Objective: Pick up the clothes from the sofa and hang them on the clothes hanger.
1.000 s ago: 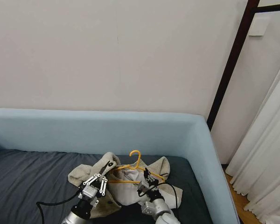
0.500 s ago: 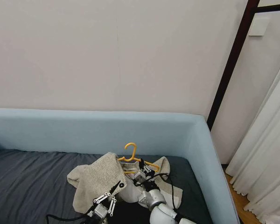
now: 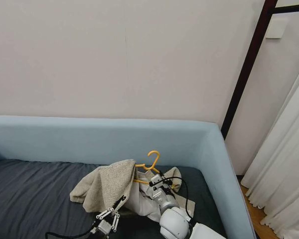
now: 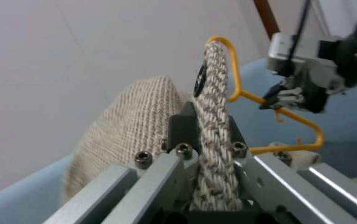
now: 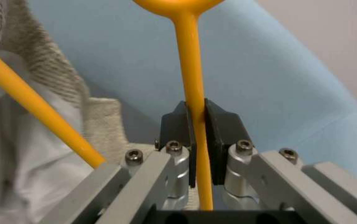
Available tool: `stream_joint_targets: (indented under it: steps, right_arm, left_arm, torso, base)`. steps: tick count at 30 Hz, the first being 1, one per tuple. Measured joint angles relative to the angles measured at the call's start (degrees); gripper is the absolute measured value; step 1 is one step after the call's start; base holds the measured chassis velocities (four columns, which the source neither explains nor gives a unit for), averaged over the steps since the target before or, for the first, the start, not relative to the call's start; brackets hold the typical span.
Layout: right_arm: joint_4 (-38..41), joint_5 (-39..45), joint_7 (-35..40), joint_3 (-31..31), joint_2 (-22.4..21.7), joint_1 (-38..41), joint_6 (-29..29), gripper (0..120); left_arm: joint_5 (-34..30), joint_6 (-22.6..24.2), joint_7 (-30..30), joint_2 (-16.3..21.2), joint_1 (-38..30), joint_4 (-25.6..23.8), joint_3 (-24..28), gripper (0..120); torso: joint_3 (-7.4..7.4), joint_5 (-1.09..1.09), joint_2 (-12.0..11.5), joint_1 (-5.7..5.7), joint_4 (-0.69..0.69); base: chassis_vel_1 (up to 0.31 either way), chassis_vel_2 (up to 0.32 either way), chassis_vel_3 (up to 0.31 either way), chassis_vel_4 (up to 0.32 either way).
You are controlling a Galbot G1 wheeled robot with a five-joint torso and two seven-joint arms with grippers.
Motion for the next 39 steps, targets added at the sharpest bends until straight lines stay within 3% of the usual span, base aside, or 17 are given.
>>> stream_joint_targets:
  steps: [6, 30, 36, 39]
  right_arm:
    - [0.0, 1.7, 1.3, 0.4, 0.3, -0.9, 1.3, 5]
    - [4.7, 32.0, 12.8, 1.5, 3.2, -0.8, 1.7, 5]
    - [3.8, 26.3, 11.5, 0.6, 3.0, -0.5, 0.0, 5]
    - [-0.1, 12.3, 6.9, -2.0, 2.7, -0.4, -0.6, 4]
  left_arm:
    - [-0.4, 0.6, -1.8, 0.7, -0.1, -0.8, -0.8, 0]
    - [3.5, 1.8, -7.0, 0.0, -0.4, 1.3, -0.5, 0]
    - [3.5, 2.3, -7.3, -0.2, -0.6, 0.1, 0.0, 0]
    - [3.5, 3.0, -6.7, -0.7, -0.9, -3.1, 1.1, 0]
  torso:
    - [0.00, 0.01, 0.0, 0.00, -0.01]
    - [0.00, 0.00, 0.0, 0.00, 0.01]
    - [0.00, 0.00, 0.0, 0.00, 0.01]
    - [0.00, 0.01, 0.0, 0.00, -0.02]
  base:
    - [0.000, 0.000, 0.000, 0.000]
    - [0.000, 0.000, 0.000, 0.000]
    - [0.000, 0.000, 0.000, 0.000]
    - [0.000, 0.000, 0.000, 0.000]
